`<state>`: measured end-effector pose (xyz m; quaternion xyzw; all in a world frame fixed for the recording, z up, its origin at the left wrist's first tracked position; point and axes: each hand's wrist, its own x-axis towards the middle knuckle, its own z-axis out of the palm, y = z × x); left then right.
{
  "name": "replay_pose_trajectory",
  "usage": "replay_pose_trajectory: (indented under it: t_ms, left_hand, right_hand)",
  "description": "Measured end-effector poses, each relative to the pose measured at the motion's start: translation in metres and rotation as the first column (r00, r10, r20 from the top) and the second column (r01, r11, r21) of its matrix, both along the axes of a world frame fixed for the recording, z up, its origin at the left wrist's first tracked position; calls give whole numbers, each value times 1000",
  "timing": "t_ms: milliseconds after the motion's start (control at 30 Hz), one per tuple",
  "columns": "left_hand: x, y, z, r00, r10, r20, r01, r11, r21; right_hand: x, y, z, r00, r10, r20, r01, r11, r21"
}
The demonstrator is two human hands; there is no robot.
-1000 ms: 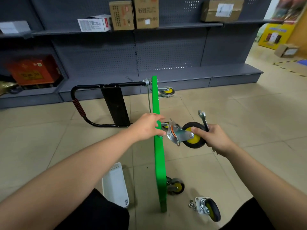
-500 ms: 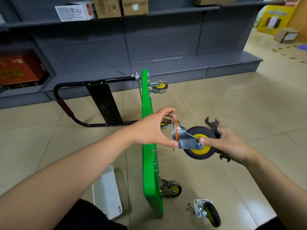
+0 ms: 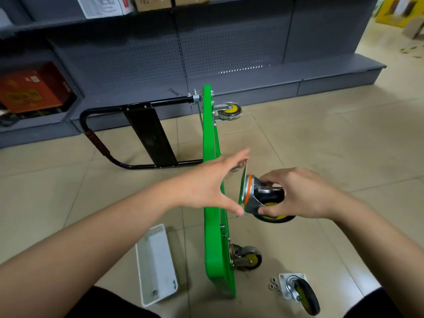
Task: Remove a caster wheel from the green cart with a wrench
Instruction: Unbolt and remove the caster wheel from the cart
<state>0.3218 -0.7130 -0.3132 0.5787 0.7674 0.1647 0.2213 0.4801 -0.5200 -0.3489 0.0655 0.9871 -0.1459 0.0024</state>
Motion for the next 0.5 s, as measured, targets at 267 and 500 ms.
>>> replay_pose_trajectory:
  t_ms: [267, 500]
  left_hand:
    - [-36, -62, -54, 871, 434, 230, -486, 828, 279]
    - [-23, -82, -112, 839, 354, 414, -382, 924, -15]
  right_hand:
    - [-4, -9, -29, 988, 77, 135, -94, 988, 126]
    - [-21, -12, -52, 980, 118, 162, -146, 974, 173]
